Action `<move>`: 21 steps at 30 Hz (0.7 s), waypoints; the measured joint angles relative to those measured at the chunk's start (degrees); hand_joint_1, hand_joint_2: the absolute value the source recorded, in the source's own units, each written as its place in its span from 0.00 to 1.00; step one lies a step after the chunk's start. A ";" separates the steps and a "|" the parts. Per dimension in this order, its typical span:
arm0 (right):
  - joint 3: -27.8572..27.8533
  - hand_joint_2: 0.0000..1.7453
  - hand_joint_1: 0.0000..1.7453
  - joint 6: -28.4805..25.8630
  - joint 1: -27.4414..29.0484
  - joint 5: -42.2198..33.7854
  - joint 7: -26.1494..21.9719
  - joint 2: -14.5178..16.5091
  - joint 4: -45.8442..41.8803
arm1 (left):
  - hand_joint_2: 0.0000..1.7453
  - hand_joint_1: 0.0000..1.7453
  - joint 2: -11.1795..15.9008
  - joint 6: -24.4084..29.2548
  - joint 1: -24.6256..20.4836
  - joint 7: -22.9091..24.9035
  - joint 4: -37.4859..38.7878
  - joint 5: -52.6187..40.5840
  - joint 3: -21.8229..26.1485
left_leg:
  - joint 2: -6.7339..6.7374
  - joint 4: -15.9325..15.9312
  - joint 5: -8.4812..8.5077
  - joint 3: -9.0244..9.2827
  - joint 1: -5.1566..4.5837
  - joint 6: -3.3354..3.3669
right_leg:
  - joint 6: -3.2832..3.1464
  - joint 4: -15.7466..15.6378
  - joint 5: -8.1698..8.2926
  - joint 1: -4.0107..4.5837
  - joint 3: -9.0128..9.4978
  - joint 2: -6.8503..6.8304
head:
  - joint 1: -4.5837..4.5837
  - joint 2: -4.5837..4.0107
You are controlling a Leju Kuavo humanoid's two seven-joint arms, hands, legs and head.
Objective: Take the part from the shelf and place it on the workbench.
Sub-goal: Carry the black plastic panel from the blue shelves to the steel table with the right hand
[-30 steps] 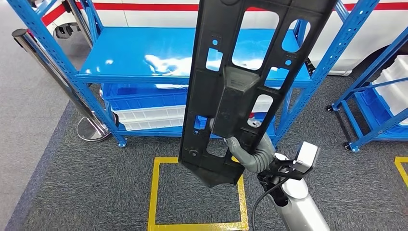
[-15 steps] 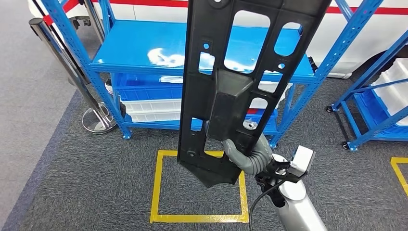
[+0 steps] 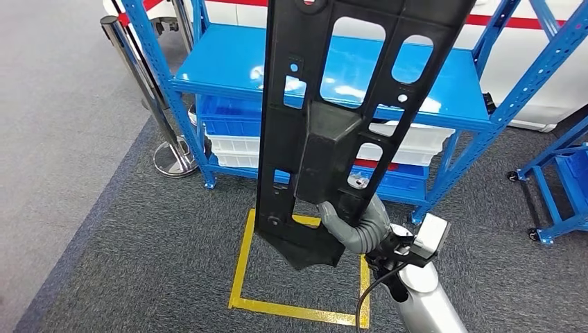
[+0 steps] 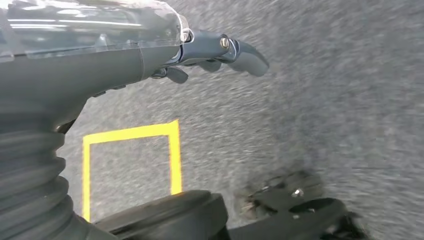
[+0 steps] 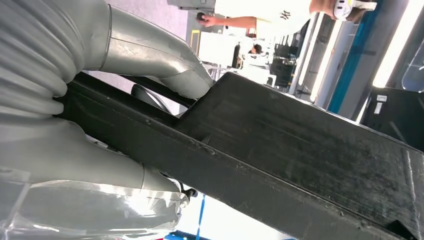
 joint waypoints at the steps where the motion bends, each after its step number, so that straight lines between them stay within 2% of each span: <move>1: -0.01 1.00 1.00 -0.14 0.08 0.03 0.00 0.04 -0.18 | 1.00 0.00 0.00 -0.01 0.09 0.04 0.00 -0.01 -0.03 | 1.07 -2.71 0.62 1.30 -0.22 0.30 | 0.29 0.30 -0.09 0.13 -0.14 -0.41 | 0.01 0.00; 2: -0.01 1.00 1.00 -0.22 0.17 0.05 0.00 0.08 -0.36 | 1.00 0.00 -0.01 -0.02 0.16 0.05 0.00 -0.02 -0.05 | 1.76 -4.00 0.57 1.77 -0.46 0.70 | 0.54 0.51 -0.12 0.34 -0.29 -0.85 | 0.02 0.00; 3: -0.02 1.00 1.00 -0.25 0.23 0.09 0.00 0.10 -0.50 | 1.00 0.00 -0.01 -0.03 0.18 0.05 0.00 -0.02 -0.07 | 1.71 -4.15 0.50 1.65 -0.69 1.22 | 0.75 0.61 -0.04 0.48 -0.39 -1.36 | 0.03 0.00; 4: -0.02 1.00 1.00 -0.24 0.27 0.13 0.01 0.15 -0.59 | 1.00 0.00 -0.01 -0.03 0.22 0.05 0.00 -0.03 -0.08 | 1.16 -4.28 0.63 1.34 -0.67 1.80 | 1.02 0.67 -0.02 0.51 -0.42 -1.88 | 0.04 0.00; 5: -0.02 1.00 1.00 -0.21 0.29 0.17 0.02 0.19 -0.65 | 1.00 0.00 -0.02 -0.03 0.27 0.05 0.00 -0.03 -0.08 | 0.57 -4.43 0.84 1.15 -0.60 2.35 | 1.36 0.90 -0.32 0.40 -0.50 -1.67 | 0.04 0.00; 6: -0.03 1.00 1.00 -0.19 0.33 0.20 0.01 0.22 -0.72 | 1.00 0.00 -0.02 -0.03 0.31 0.05 0.00 -0.03 -0.08 | 0.01 -4.57 1.14 0.94 -0.55 2.93 | 1.67 1.77 -1.19 0.21 -0.89 -0.73 | 0.04 0.00; 7: -0.03 1.00 1.00 -0.19 0.38 0.21 0.01 0.25 -0.80 | 1.00 0.00 -0.03 -0.03 0.28 0.05 0.00 -0.04 -0.09 | -0.55 -4.72 1.48 0.70 -0.50 3.47 | 1.91 3.78 -2.76 0.06 -1.77 0.66 | 0.04 0.00; 8: -0.04 1.00 1.00 -0.21 0.45 0.22 0.01 0.25 -0.85 | 1.00 0.00 -0.04 -0.03 0.23 0.05 0.00 -0.05 -0.10 | -1.11 -4.76 1.77 0.41 -0.52 3.85 | 2.03 7.03 -4.84 -0.03 -3.20 2.24 | 0.04 0.00; 9: -0.05 1.00 1.00 -0.22 0.58 0.23 0.01 0.25 -0.88 | 1.00 0.00 -0.03 -0.03 0.18 0.05 0.00 -0.07 -0.13 | -1.72 -4.73 2.01 0.07 -0.62 4.09 | 2.00 11.06 -6.94 -0.01 -5.00 3.26 | 0.04 0.00; 10: -0.06 1.00 1.00 -0.24 0.75 0.24 0.02 0.25 -0.90 | 1.00 0.00 -0.03 -0.03 0.15 0.04 0.00 -0.07 -0.15 | -2.40 -4.66 2.21 -0.25 -0.75 4.22 | 1.93 14.82 -8.42 0.03 -6.65 3.69 | 0.04 0.00; 11: -0.07 1.00 1.00 -0.23 0.90 0.26 0.03 0.25 -0.90 | 1.00 0.00 -0.03 -0.03 0.16 0.04 0.00 -0.06 -0.16 | -3.12 -4.54 2.39 -0.53 -0.91 4.26 | 1.80 17.04 -8.85 0.08 -7.59 3.83 | 0.04 0.00; 12: -0.07 1.00 1.00 -0.24 1.02 0.28 0.04 0.25 -0.90 | 1.00 0.00 -0.03 -0.03 0.16 0.03 0.00 -0.04 -0.16 | -3.87 -4.40 2.51 -0.74 -1.04 4.27 | 1.59 17.08 -8.13 0.13 -7.47 3.92 | 0.04 0.00; 13: -0.07 1.00 1.00 -0.24 1.08 0.30 0.05 0.25 -0.91 | 1.00 0.00 -0.04 -0.03 0.14 0.03 0.00 -0.02 -0.16 | -4.61 -4.25 2.61 -0.87 -1.18 4.25 | 1.28 14.87 -6.44 0.18 -6.25 4.13 | 0.04 0.00; 14: -0.07 1.00 1.00 -0.24 1.09 0.32 0.05 0.25 -0.95 | 1.00 0.00 -0.05 -0.03 0.09 0.03 0.00 -0.03 -0.17 | -5.34 -4.13 2.68 -0.93 -1.27 4.19 | 0.84 10.96 -4.28 0.26 -4.22 4.86 | 0.04 0.00; 15: -0.07 1.00 1.00 -0.23 1.08 0.34 0.06 0.25 -1.01 | 1.00 0.00 -0.14 -0.04 0.04 0.03 0.00 -0.03 -0.18 | -5.97 -4.06 2.80 -1.03 -1.37 4.06 | 0.38 7.12 -2.75 0.27 -2.23 6.21 | 0.03 0.00; 16: -0.07 1.00 1.00 -0.22 1.08 0.34 0.05 0.25 -1.09 | 1.00 0.00 -0.20 -0.04 -0.03 0.05 0.00 -0.03 -0.19 | -6.60 -3.98 2.97 -1.22 -1.38 3.85 | 0.06 3.99 -1.69 0.30 -0.76 7.43 | 0.03 0.00; 17: -0.08 1.00 1.00 -0.22 1.08 0.34 0.04 0.25 -1.16 | 1.00 0.00 -0.26 -0.04 -0.07 0.07 0.00 -0.04 -0.20 | -7.14 -3.94 3.19 -1.50 -1.29 3.56 | -0.14 2.13 -1.29 0.37 -0.02 8.35 | 0.02 0.00; 18: -0.08 1.00 1.00 -0.24 1.09 0.36 0.03 0.25 -1.18 | 1.00 0.00 -0.31 -0.04 -0.05 0.09 0.00 -0.05 -0.21 | -7.68 -3.96 3.45 -1.81 -1.16 3.20 | -0.18 1.60 -1.39 0.44 0.07 8.65 | 0.02 0.00; 19: -0.09 1.00 1.00 -0.27 1.09 0.37 0.00 0.25 -1.21 | 1.00 0.00 -0.28 -0.04 0.02 0.11 0.00 -0.06 -0.21 | -8.30 -4.05 3.72 -2.08 -1.05 2.81 | -0.16 1.24 -1.16 0.51 0.01 8.15 | 0.02 0.00; 20: -0.09 1.00 1.00 -0.37 1.08 0.39 -0.04 0.26 -1.22 | 1.00 0.00 -0.26 -0.01 0.10 0.11 0.00 -0.06 -0.21 | -8.34 -4.03 3.79 -2.31 -1.05 2.47 | -0.21 0.93 -0.92 0.36 0.02 7.42 | 0.02 0.00; 21: -0.09 1.00 1.00 -0.53 1.12 0.45 -0.10 0.28 -1.29 | 1.00 0.00 -0.22 0.01 0.16 0.11 0.00 -0.09 -0.21 | -7.72 -3.61 3.39 -2.62 -1.18 2.16 | -0.36 0.58 -0.64 0.15 0.06 6.74 | 0.01 0.00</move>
